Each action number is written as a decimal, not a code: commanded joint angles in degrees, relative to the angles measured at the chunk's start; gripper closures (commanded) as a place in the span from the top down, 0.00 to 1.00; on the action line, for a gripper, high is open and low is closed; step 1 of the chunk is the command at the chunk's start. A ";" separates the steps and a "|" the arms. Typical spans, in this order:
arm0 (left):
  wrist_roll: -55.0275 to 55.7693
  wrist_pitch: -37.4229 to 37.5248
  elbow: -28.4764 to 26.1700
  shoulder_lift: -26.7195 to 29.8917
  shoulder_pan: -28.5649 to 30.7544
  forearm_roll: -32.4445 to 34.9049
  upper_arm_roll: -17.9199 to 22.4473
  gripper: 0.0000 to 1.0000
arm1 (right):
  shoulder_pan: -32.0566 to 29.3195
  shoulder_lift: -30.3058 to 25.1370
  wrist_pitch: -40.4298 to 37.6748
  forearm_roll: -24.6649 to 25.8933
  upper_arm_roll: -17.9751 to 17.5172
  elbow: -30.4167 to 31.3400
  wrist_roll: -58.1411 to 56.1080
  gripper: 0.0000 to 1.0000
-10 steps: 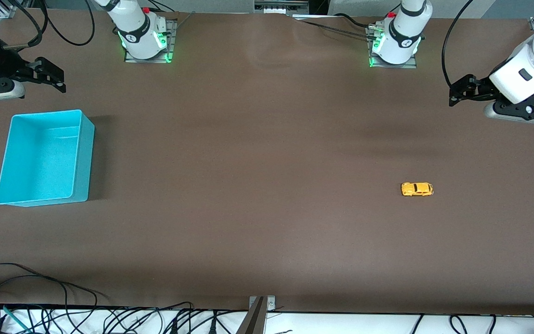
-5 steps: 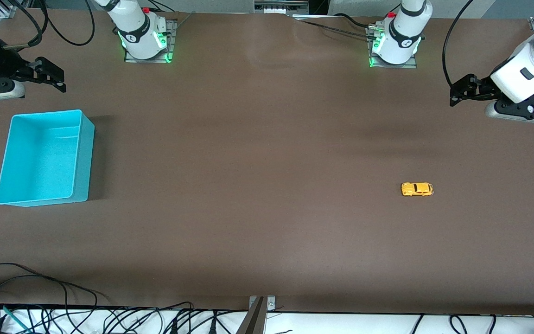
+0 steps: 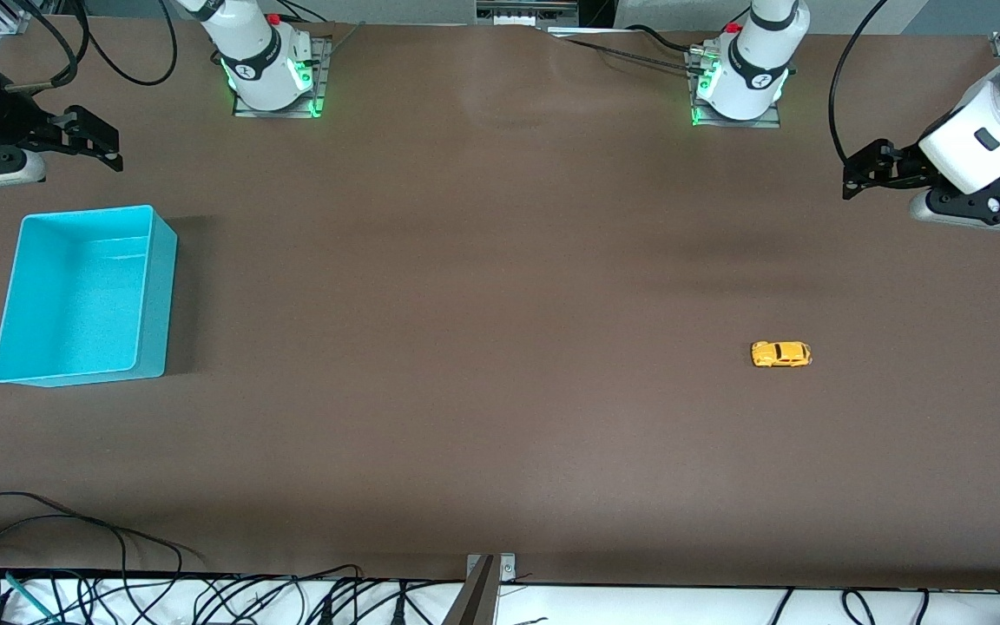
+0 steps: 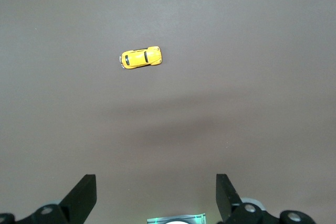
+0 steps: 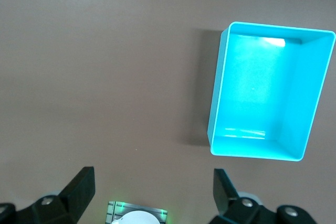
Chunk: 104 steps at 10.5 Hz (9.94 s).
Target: Wind up and store yellow beetle car
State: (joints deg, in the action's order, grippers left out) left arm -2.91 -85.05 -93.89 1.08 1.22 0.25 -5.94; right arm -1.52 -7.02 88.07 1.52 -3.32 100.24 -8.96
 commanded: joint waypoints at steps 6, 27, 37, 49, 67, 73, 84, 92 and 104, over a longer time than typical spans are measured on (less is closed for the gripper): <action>0.01 1.56 2.05 -0.90 0.18 0.28 -0.03 1.00 | -0.32 0.51 -1.93 -0.03 0.15 -1.63 -0.53 1.00; -0.07 1.73 1.87 -0.90 0.45 0.19 -0.12 1.00 | -0.41 0.95 -0.70 0.15 0.15 -1.72 -3.87 1.00; -24.27 -4.31 1.96 -4.06 3.16 0.10 -0.03 1.00 | -0.41 0.95 -0.61 0.15 0.15 -1.45 -3.96 1.00; -69.67 -34.11 -12.45 -19.68 6.69 2.65 -0.38 1.00 | -0.41 1.30 -0.44 0.15 0.15 -1.54 -3.87 1.00; -82.60 -60.49 -21.60 -31.22 7.22 6.43 -0.38 0.10 | -0.41 1.48 -0.17 0.15 0.15 -1.54 -3.87 1.00; -82.78 -60.06 -21.51 -32.10 7.74 6.43 -0.38 0.11 | -0.41 1.48 -0.17 0.06 0.15 -1.54 -3.87 1.00; -101.04 -59.44 -16.69 -37.38 25.13 6.34 -0.30 0.14 | -0.41 1.48 -0.17 0.06 0.15 -1.54 -3.87 1.00; -106.69 -59.35 -15.80 -37.29 27.78 5.73 -0.38 0.29 | -0.41 1.48 -0.17 0.06 0.15 -1.54 -3.87 1.00; -85.08 -26.83 -6.57 -22.26 26.55 4.41 -11.28 1.00 | -0.41 1.48 -0.17 0.06 0.15 -1.54 -3.87 1.00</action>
State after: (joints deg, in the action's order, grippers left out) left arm -90.49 -114.01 -102.71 -20.65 27.89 4.94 -16.81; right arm -1.55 -5.79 88.12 1.52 -2.96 99.62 -11.98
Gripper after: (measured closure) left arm 0.000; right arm 0.000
